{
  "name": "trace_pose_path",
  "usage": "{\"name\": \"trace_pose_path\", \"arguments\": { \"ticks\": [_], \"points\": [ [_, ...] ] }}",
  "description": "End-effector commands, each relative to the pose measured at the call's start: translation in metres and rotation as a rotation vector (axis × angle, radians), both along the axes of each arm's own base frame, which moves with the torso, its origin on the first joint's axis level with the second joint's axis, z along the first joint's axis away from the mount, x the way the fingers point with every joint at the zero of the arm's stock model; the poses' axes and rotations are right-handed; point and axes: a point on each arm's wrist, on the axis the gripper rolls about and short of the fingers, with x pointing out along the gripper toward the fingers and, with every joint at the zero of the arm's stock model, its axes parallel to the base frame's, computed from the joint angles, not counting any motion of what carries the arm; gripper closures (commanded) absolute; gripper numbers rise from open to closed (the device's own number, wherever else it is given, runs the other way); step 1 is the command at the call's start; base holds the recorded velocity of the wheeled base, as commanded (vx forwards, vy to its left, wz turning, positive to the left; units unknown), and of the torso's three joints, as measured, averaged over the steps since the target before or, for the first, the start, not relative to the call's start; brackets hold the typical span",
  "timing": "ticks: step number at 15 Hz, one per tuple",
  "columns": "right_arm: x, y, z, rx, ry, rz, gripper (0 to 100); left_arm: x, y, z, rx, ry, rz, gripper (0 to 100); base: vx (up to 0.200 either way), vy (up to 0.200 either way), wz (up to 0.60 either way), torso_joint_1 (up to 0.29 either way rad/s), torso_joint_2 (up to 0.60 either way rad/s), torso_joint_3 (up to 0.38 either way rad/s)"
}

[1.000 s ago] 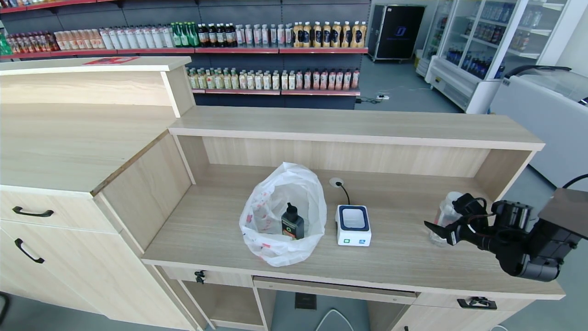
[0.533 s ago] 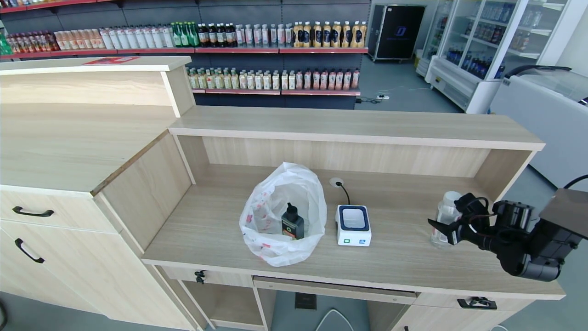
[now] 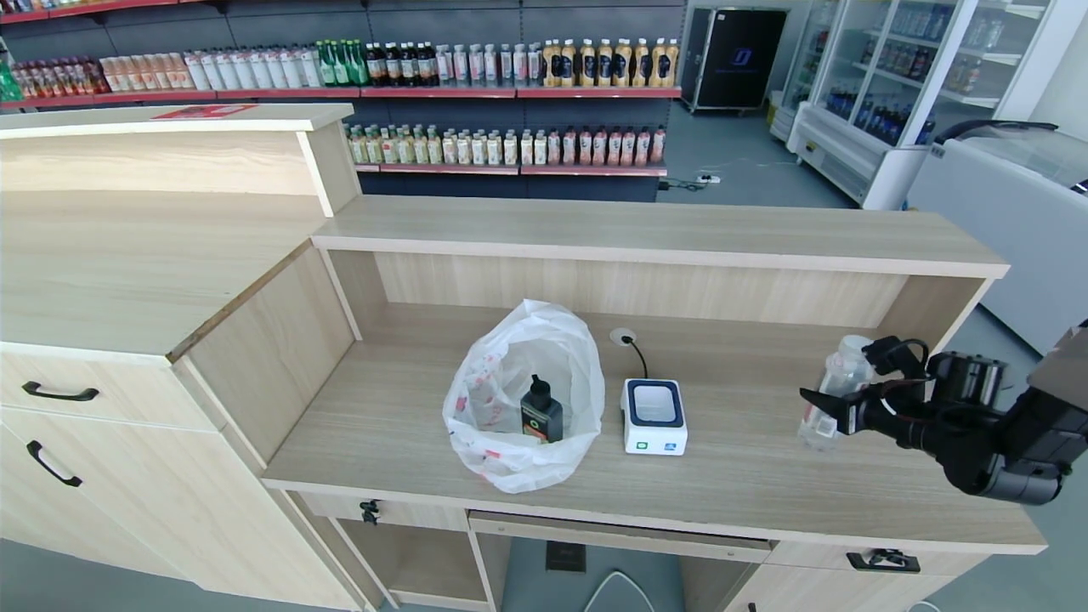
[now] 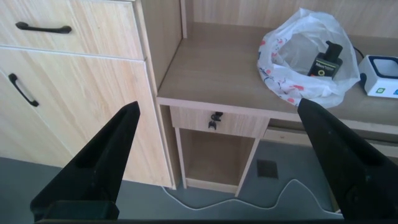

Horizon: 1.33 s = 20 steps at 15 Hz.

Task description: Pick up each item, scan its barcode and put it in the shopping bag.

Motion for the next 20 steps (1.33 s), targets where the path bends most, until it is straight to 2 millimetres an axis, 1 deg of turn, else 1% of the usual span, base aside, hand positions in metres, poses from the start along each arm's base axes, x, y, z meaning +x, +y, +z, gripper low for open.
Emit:
{"name": "trace_pose_path", "arguments": {
  "ticks": [1,2,3,4,5,6,8,9,11,12,15,18,19,20],
  "points": [
    [-0.035,0.024,0.099,0.180,-0.012,0.012,100,0.000,0.000,0.000,0.000,0.000,0.001,0,0.000,0.000,0.00,0.000,0.00,0.000],
    [-0.050,0.033,0.127,0.246,0.006,0.038,100,0.000,0.000,0.000,0.000,0.000,0.001,0,0.000,0.000,0.00,0.000,0.00,0.000],
    [-0.075,0.047,0.163,0.326,0.039,0.093,100,0.000,0.000,0.000,0.000,0.000,0.001,0,0.000,0.000,0.00,0.000,0.00,0.000],
    [-0.097,0.058,0.193,0.374,0.041,0.144,100,0.000,0.000,0.000,0.000,0.000,0.003,0,0.000,0.000,0.00,0.000,0.00,0.000],
    [-0.112,0.066,0.209,0.393,0.029,0.185,100,0.000,0.000,0.000,0.000,0.000,0.003,0,0.000,0.000,0.00,0.000,0.00,0.000],
    [-0.129,0.078,0.228,0.391,-0.008,0.254,100,0.000,0.000,0.000,0.000,0.000,0.001,0,0.000,0.000,0.00,0.000,0.00,0.000],
    [-0.150,0.092,0.249,0.416,-0.041,0.307,100,0.000,0.000,0.000,0.000,0.000,0.001,0,0.000,0.000,0.00,0.000,0.00,0.000],
    [-0.161,0.099,0.256,0.433,-0.041,0.333,100,0.000,0.000,0.000,0.000,0.000,0.001,0,0.000,0.000,0.00,0.000,0.00,0.000],
    [-0.180,0.110,0.261,0.439,-0.017,0.368,100,0.000,0.000,0.000,0.000,0.000,0.001,0,0.000,0.000,0.00,0.000,0.00,0.000],
    [-0.193,0.118,0.260,0.443,0.003,0.397,100,0.000,0.000,0.000,0.000,0.000,0.001,0,0.000,0.000,0.00,0.000,0.00,0.000],
    [-0.226,0.135,0.250,0.443,0.025,0.474,100,0.000,0.000,0.000,0.000,0.000,0.001,0,0.000,0.000,0.00,0.000,0.00,0.000],
    [-0.251,0.157,0.252,0.433,0.057,0.488,100,0.000,0.000,0.000,0.000,0.000,0.001,0,0.000,0.000,0.00,0.000,0.00,0.000],
    [-0.254,0.160,0.254,0.433,0.055,0.490,100,0.000,0.000,0.000,0.000,0.000,0.001,0,0.000,0.000,0.00,0.000,0.00,0.000],
    [-0.262,0.164,0.258,0.444,0.039,0.498,100,0.000,0.000,0.000,0.000,0.000,0.001,0,0.000,0.000,0.00,0.000,0.00,0.000]
  ]
}}
